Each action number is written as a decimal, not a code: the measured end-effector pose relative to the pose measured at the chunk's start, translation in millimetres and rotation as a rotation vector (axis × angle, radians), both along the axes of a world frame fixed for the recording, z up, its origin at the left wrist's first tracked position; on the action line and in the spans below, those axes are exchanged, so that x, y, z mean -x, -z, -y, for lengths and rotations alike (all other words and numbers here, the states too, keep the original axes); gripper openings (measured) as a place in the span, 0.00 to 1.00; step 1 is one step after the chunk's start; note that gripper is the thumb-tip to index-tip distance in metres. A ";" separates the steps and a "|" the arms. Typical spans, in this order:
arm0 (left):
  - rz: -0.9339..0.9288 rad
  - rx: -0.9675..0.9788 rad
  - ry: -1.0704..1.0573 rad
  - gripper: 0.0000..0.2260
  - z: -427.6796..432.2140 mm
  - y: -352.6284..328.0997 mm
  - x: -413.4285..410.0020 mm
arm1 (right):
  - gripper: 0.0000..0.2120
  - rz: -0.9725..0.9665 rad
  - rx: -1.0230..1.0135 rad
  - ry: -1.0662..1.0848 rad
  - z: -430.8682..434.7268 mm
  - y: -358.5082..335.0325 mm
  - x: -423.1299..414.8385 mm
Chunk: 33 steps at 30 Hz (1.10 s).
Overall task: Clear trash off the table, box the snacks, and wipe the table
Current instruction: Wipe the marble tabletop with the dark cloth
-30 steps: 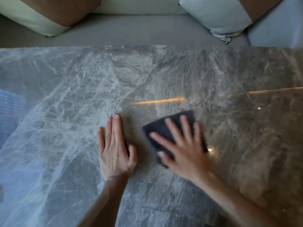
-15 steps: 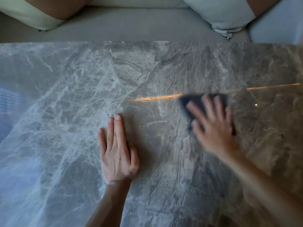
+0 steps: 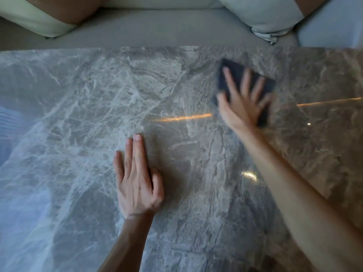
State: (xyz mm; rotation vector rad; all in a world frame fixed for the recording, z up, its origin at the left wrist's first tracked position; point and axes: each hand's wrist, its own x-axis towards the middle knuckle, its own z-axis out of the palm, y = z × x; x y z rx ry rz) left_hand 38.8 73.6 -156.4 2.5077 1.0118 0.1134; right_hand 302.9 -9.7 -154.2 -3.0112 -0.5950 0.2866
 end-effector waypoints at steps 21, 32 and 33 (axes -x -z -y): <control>0.011 0.015 0.003 0.36 -2.2 3.9 1.1 | 0.32 0.048 0.006 -0.146 80.0 -4.2 13.5; 0.094 0.030 0.000 0.34 -0.2 5.5 1.8 | 0.33 0.049 0.026 -0.034 127.3 -8.4 -31.3; 0.102 0.028 0.003 0.34 -0.3 6.8 2.7 | 0.33 0.052 0.014 0.017 101.3 -8.5 -45.9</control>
